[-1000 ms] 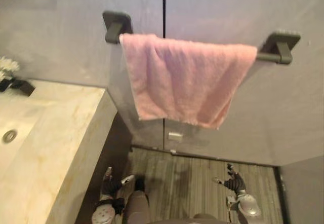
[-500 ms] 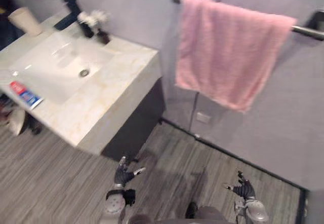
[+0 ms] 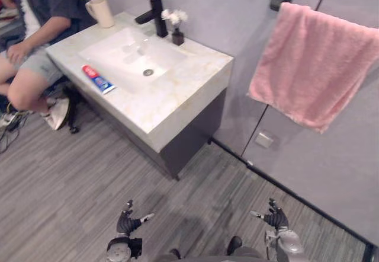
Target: Organize washtable
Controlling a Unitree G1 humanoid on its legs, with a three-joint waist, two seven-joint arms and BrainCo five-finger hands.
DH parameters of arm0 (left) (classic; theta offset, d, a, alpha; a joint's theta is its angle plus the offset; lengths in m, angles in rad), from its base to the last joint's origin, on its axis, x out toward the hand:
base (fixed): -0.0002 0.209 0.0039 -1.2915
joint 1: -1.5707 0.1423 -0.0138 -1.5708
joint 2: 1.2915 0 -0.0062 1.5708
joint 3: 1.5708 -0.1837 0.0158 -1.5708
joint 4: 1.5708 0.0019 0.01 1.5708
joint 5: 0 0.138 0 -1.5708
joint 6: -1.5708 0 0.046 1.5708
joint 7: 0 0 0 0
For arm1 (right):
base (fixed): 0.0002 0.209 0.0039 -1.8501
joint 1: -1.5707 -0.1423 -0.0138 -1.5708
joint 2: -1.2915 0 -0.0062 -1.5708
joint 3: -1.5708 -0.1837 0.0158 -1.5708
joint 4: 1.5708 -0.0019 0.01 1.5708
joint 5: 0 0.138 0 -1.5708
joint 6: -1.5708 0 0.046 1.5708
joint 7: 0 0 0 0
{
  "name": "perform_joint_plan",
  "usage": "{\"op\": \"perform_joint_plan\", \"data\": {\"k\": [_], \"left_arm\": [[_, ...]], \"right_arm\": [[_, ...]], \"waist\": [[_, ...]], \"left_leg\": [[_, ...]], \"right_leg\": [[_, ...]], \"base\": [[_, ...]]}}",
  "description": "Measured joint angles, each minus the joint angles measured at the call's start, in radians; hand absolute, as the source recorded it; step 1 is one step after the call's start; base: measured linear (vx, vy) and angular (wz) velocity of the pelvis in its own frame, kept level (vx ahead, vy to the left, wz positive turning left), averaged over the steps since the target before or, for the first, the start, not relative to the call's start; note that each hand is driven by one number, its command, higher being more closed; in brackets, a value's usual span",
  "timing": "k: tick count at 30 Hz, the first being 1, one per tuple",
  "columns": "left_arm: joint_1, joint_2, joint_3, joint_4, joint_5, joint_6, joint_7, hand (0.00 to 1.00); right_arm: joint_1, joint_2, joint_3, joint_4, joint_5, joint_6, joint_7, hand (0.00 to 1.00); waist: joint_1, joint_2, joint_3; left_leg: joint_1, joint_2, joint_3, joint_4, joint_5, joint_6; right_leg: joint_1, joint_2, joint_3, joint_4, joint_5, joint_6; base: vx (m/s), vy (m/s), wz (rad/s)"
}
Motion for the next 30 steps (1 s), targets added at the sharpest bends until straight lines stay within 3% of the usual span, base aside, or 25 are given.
{"op": "perform_joint_plan", "data": {"k": [2,4,6,7,8,9,12,15,17,19,20,21,22,24,27,29,30], "left_arm": [[-0.001,-0.003,0.004,0.000,-0.020,0.000,0.011,0.00],[-0.001,-0.031,0.053,0.008,-0.058,0.000,0.028,0.00],[0.006,-0.043,0.082,0.053,-0.080,0.001,0.051,0.00],[0.014,-0.044,0.087,0.067,-0.086,0.001,0.057,0.00],[0.033,-0.046,0.104,0.087,-0.087,0.002,0.060,0.00],[0.052,-0.036,0.115,0.093,-0.090,0.002,0.062,0.00],[0.064,-0.016,0.146,0.116,-0.106,0.002,0.064,0.00],[0.064,-0.017,0.148,0.120,-0.107,0.001,0.065,0.00],[0.064,-0.017,0.146,0.115,-0.106,-0.001,0.062,0.00],[0.070,-0.011,0.133,0.091,-0.105,-0.002,0.059,0.00],[0.069,0.000,0.126,0.083,-0.105,-0.002,0.059,0.00],[0.039,0.031,0.119,0.077,-0.105,-0.003,0.058,0.00],[0.024,0.044,0.122,0.078,-0.104,-0.001,0.059,0.00],[0.006,0.048,0.118,0.079,-0.103,0.000,0.059,0.00],[-0.048,0.024,0.057,0.080,-0.103,-0.001,0.057,0.00],[-0.071,0.018,0.022,0.079,-0.103,-0.003,0.056,0.00],[-0.068,0.018,0.004,0.080,-0.102,-0.007,0.056,0.00]], "right_arm": [[0.001,0.000,0.003,0.000,-0.001,0.000,0.000,0.00],[0.002,-0.005,0.013,0.000,-0.001,0.000,-0.002,0.00],[-0.005,-0.034,0.043,-0.001,-0.009,0.000,-0.003,0.00],[-0.010,-0.038,0.045,-0.002,-0.010,0.000,-0.003,0.00],[-0.022,-0.041,0.053,-0.002,-0.012,0.000,-0.004,0.00],[-0.025,-0.026,0.066,-0.014,-0.014,-0.002,-0.007,0.00],[-0.054,0.023,0.111,-0.024,-0.044,-0.004,-0.007,0.00],[-0.071,0.035,0.146,-0.032,-0.049,-0.003,-0.005,0.00],[-0.072,0.032,0.151,-0.041,-0.048,-0.003,-0.003,0.00],[-0.060,0.019,0.152,-0.076,-0.047,-0.002,-0.001,0.00],[-0.053,0.020,0.151,-0.092,-0.046,-0.004,-0.001,0.00],[-0.046,0.033,0.167,-0.112,-0.043,-0.007,0.004,0.00],[-0.053,0.036,0.191,-0.110,-0.043,-0.006,0.008,0.00],[-0.076,0.048,0.225,-0.110,-0.043,-0.007,0.020,0.00],[-0.073,0.037,0.260,-0.109,-0.043,-0.009,0.037,0.00],[-0.041,0.036,0.261,-0.110,-0.043,-0.009,0.046,0.00],[-0.012,0.034,0.261,-0.110,-0.043,-0.009,0.048,0.00]], "waist": [[0.001,-0.006,0.000],[-0.002,-0.019,0.008],[0.000,-0.002,0.013],[0.000,0.004,0.016],[0.003,0.017,0.017],[0.003,0.005,0.020],[0.031,-0.044,0.028],[0.051,-0.051,0.035],[0.049,-0.046,0.045],[0.049,-0.035,0.051],[0.045,-0.042,0.053],[0.031,-0.072,0.073],[0.032,-0.096,0.083],[0.026,-0.113,0.100],[0.002,-0.078,0.128],[-0.023,-0.074,0.126],[-0.043,-0.079,0.119]], "left_leg": [[-0.061,0.003,0.026,-0.004,-0.011,0.040],[-0.082,0.038,0.252,-0.026,-0.013,0.074],[-0.073,0.076,0.469,-0.030,0.013,0.068],[-0.071,0.084,0.499,-0.030,0.043,0.062],[-0.067,0.087,0.499,-0.031,0.129,0.042],[-0.062,0.062,0.476,-0.030,0.127,0.047],[-0.084,0.029,0.458,0.006,0.092,0.070],[-0.132,0.034,0.427,0.132,0.013,0.085],[-0.161,0.034,0.377,0.217,-0.056,0.088],[-0.183,0.014,0.305,0.262,-0.124,0.101],[-0.190,0.006,0.268,0.263,-0.132,0.103],[-0.198,-0.020,0.207,0.261,-0.143,0.110],[-0.197,-0.030,0.193,0.260,-0.143,0.110],[-0.174,-0.032,0.171,0.255,-0.152,0.104],[-0.092,-0.005,0.122,0.248,-0.181,0.076],[-0.058,0.004,0.087,0.242,-0.199,0.045],[-0.033,0.007,0.049,0.246,-0.221,0.013]], "right_leg": [[0.001,-0.026,-0.115,0.000,-0.004,0.005],[0.004,-0.074,-0.231,0.006,-0.010,0.020],[0.009,-0.105,-0.280,0.041,-0.018,0.031],[0.014,-0.106,-0.288,0.052,-0.018,0.031],[0.033,-0.111,-0.304,0.064,-0.009,0.037],[0.053,-0.129,-0.312,0.062,0.008,0.048],[0.054,-0.169,-0.312,0.063,0.015,0.061],[0.072,-0.193,-0.302,0.072,0.023,0.072],[0.078,-0.216,-0.155,0.131,0.004,0.041],[-0.040,-0.254,0.252,0.398,-0.060,-0.078],[-0.068,-0.243,0.342,0.455,-0.111,-0.053],[-0.127,-0.186,0.477,0.562,-0.241,-0.005],[-0.170,-0.160,0.481,0.608,-0.300,-0.009],[-0.253,-0.114,0.422,0.633,-0.350,-0.041],[-0.340,-0.034,0.337,0.531,-0.343,-0.026],[-0.373,-0.010,0.376,0.428,-0.250,-0.033],[-0.368,-0.003,0.412,0.430,-0.171,-0.042]], "base": [[-0.13,0.006,1.76],[-0.04,0.169,1.83],[0.03,0.255,1.31],[0.07,0.229,1.02],[0.07,0.196,0.78],[0.06,0.193,0.70],[0.04,0.160,0.28],[0.08,0.137,0.27],[0.06,0.155,0.60],[0.07,0.166,0.88],[0.11,0.047,1.30],[0.15,-0.057,1.16],[0.16,-0.072,0.99],[0.19,-0.101,0.45],[0.22,-0.121,0.51],[0.33,-0.242,0.79],[0.36,-0.274,0.79]]}}
